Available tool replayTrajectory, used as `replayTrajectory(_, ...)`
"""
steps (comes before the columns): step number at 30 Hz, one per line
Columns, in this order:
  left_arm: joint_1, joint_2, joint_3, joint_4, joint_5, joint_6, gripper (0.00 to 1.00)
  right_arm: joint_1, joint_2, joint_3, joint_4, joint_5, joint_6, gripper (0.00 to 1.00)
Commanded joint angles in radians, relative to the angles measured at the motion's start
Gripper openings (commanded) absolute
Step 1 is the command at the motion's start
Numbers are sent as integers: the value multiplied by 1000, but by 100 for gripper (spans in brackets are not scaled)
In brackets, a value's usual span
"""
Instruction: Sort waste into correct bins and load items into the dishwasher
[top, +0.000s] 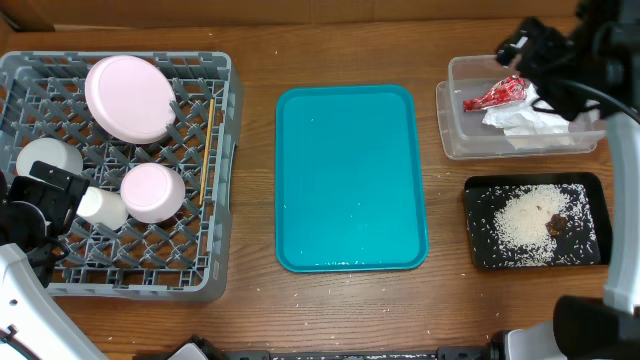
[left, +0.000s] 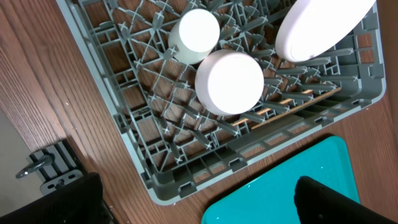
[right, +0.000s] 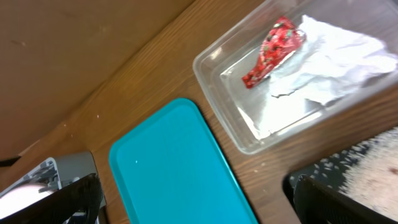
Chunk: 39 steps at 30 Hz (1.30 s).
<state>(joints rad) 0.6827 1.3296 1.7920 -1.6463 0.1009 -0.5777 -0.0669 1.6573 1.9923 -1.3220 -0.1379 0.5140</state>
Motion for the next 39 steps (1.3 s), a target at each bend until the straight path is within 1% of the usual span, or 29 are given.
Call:
replayTrajectory(1,5,-1,13,1,-11,-13,100,-10,-3,16,-26,35,-74,100)
replayTrajectory(4,5,-1,13,1,-11,-13,100,-9,4,16,-91,137,-67,100)
replayTrajectory(7,5,-1,13,1,-11,-13,100,-10,6,11,-169,219,40,100)
replayTrajectory(12,5,-1,13,1,-11,-13,100,-9,6,11,-294,242,119,100)
replayTrajectory(15,5,-1,13,1,-11,-13,100,-7,6,9,-371,242,91,100)
replayTrajectory(17,5,-1,13,1,-11,-13,100,-4,3,-12,-372,195,14,100)
replayTrajectory(19,5,-1,13,1,-11,-13,100,-4,3,-39,-371,142,-31,100)
replayTrajectory(26,5,-1,13,1,-11,-13,100,-1,3,-133,-342,83,-36,100)
replayTrajectory(30,5,-1,13,1,-11,-13,100,0,3,-134,-305,-22,-43,100)
replayTrajectory(31,5,-1,13,1,-11,-13,100,1,3,-134,-294,-74,-71,100)
replayTrajectory(35,5,-1,13,1,-11,-13,100,27,3,-134,-279,-301,-278,100)
replayTrajectory(39,5,-1,13,1,-11,-13,100,72,-11,-134,-285,-308,-290,100)
